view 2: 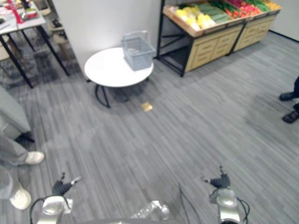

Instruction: Pick vegetable in the basket

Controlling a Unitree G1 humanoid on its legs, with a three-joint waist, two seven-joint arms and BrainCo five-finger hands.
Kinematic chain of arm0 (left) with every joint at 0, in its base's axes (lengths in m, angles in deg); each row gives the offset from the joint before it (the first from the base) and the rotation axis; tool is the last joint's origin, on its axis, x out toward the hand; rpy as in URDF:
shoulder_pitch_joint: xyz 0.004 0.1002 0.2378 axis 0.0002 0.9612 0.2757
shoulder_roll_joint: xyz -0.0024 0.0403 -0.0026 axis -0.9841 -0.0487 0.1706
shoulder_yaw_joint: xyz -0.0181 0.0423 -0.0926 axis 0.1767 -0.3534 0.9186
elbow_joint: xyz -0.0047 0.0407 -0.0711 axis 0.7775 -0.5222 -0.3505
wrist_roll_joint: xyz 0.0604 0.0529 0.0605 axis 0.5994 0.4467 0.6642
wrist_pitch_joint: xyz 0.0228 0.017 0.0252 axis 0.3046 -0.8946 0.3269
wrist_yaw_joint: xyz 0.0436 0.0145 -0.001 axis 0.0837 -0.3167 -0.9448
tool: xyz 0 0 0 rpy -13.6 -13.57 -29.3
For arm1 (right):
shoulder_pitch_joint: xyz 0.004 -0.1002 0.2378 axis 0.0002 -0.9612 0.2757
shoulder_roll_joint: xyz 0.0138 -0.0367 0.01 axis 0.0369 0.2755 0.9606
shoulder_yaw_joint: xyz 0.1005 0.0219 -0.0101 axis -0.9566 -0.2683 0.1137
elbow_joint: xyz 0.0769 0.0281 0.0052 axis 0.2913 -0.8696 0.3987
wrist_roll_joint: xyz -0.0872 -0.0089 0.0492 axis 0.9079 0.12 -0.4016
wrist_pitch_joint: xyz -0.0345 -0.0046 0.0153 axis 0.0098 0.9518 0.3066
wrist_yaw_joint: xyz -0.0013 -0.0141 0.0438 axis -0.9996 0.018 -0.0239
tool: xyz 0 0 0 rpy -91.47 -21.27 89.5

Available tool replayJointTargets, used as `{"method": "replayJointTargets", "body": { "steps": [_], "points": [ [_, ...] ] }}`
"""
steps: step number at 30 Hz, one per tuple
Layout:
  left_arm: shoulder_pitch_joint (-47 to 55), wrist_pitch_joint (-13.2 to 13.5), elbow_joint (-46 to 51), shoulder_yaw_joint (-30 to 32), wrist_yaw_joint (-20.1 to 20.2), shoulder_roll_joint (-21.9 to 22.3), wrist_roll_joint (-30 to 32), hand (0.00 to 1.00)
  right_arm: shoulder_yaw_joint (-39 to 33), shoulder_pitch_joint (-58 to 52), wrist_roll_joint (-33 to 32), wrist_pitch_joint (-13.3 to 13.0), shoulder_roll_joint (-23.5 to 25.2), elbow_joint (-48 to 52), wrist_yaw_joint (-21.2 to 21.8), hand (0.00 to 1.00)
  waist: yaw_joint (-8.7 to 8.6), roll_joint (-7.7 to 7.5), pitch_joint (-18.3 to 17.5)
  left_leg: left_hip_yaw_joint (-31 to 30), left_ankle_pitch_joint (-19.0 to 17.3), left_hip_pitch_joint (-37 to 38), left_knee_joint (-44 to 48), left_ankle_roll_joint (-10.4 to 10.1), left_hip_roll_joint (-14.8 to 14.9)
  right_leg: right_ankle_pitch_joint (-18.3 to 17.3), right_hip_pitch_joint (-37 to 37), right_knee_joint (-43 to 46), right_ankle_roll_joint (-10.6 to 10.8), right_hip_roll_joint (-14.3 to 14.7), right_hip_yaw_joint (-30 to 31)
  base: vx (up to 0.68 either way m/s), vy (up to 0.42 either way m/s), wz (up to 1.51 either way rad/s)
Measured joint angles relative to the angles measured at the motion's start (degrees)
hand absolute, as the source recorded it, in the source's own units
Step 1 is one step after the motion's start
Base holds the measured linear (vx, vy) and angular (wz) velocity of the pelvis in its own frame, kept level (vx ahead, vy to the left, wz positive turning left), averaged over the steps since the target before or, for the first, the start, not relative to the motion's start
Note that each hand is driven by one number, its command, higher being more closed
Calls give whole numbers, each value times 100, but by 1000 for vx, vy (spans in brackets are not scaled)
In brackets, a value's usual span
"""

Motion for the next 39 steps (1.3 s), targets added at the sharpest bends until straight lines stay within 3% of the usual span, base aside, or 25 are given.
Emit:
{"method": "replayJointTargets", "body": {
  "steps": [8,13,18,22,27,30,31,32,33,34,37,39],
  "points": [
    [11,2,0,-3,1,85,-2,0,3,-67,1,23,90,-3,0,0,2,4,-3,-4,12,-10,-159,21,0,-35,-82,-58,-44,38,-17,-103,-60,-4],
    [125,1,0,4,1,84,-202,0,33,-186,1,69,101,-7,0,0,4,-26,-28,4,228,-12,-432,214,-12,-36,-216,-104,-42,77,-45,-142,-62,-3],
    [104,1,3,24,-19,83,-227,0,29,-24,-1,75,101,-49,-30,0,8,-84,37,157,362,-312,-486,160,10,-229,-952,630,-138,58,116,-103,-44,-14],
    [93,-1,3,28,-70,84,-439,0,51,163,-11,111,102,-64,-161,0,5,-159,233,329,317,-360,-346,96,33,-475,-1227,1080,-238,35,253,-29,-39,-21],
    [28,-1,2,26,-108,98,-469,0,52,121,-68,202,106,-69,-218,0,-21,-132,306,314,173,-524,-147,-40,162,-672,-1332,1213,-314,41,27,65,-77,1],
    [37,-1,2,72,-108,105,-624,0,59,72,-227,210,183,-70,-229,0,-17,-166,335,352,-188,-724,441,-238,392,-884,-1316,1315,-416,117,-47,181,-143,3],
    [48,-1,2,83,-106,108,-638,0,150,66,-268,210,187,-69,-249,0,-5,-158,435,366,-516,-1061,1479,-243,709,-989,-1177,1291,-466,244,-59,206,-168,-8],
    [35,-2,7,139,-106,110,-662,0,297,81,-276,207,194,-63,-254,0,31,-209,542,407,-581,-1453,2685,-264,1016,-1050,-990,1264,-556,335,-3,214,-188,-10],
    [58,-2,11,146,-108,119,-670,0,330,98,-278,199,184,-43,-260,0,49,-186,590,361,-518,-1755,3438,-176,1204,-1073,-868,1216,-603,398,13,316,-158,-31],
    [79,-5,7,146,-109,174,-686,0,398,199,-311,193,96,-29,-339,0,116,-130,757,110,-639,-2341,4568,-216,1390,-1182,-601,1179,-689,509,113,297,-85,-34],
    [82,-4,17,126,-113,206,-831,0,428,364,-473,193,3,-25,-447,0,243,-181,819,19,-770,-2931,4467,-259,1161,-1317,-422,1031,-673,441,361,311,1,-42],
    [83,0,52,125,-113,207,-832,0,449,609,-511,190,-157,-21,-449,0,357,-193,831,402,-621,-3330,3238,-243,903,-1407,-276,719,-574,292,605,464,81,-51]
  ]
}}
